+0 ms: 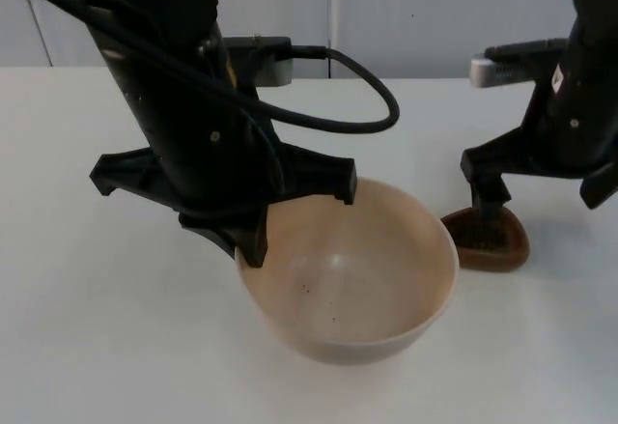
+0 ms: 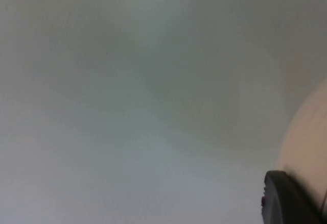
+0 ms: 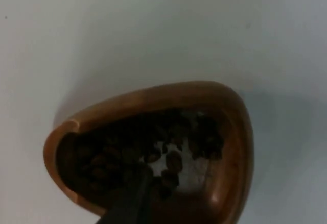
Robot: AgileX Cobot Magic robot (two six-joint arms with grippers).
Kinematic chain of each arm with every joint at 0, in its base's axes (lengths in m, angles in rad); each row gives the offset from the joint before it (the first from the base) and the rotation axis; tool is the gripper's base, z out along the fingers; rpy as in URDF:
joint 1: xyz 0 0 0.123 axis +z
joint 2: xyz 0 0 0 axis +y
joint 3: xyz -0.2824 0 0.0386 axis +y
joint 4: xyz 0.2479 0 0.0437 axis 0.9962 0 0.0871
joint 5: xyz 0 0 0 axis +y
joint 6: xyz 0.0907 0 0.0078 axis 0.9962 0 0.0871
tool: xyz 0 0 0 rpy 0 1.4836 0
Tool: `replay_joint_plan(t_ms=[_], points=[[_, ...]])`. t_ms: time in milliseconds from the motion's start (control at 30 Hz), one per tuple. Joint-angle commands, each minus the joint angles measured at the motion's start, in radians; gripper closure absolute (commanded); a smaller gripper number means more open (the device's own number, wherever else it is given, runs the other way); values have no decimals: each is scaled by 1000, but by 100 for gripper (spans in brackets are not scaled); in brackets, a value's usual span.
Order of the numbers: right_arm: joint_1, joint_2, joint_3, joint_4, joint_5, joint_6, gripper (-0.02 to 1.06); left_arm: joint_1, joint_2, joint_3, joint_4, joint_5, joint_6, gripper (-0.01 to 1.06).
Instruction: Pick up the bowl with the left hand and pour the coffee beans from the cup into the bowl with the right hand.
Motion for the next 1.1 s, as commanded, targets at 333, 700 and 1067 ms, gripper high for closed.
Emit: replay_joint_plan(t_ms=[333, 700, 1067], points=[[-9, 37, -4, 2, -93, 6, 8, -3, -10, 3, -8, -2, -8, 105], [-31, 41, -4, 1, -99, 6, 15, -3, -10, 3, -8, -4, -8, 105], [-31, 82, -4, 1, -100, 4, 18, -3, -10, 3, -8, -4, -8, 105]])
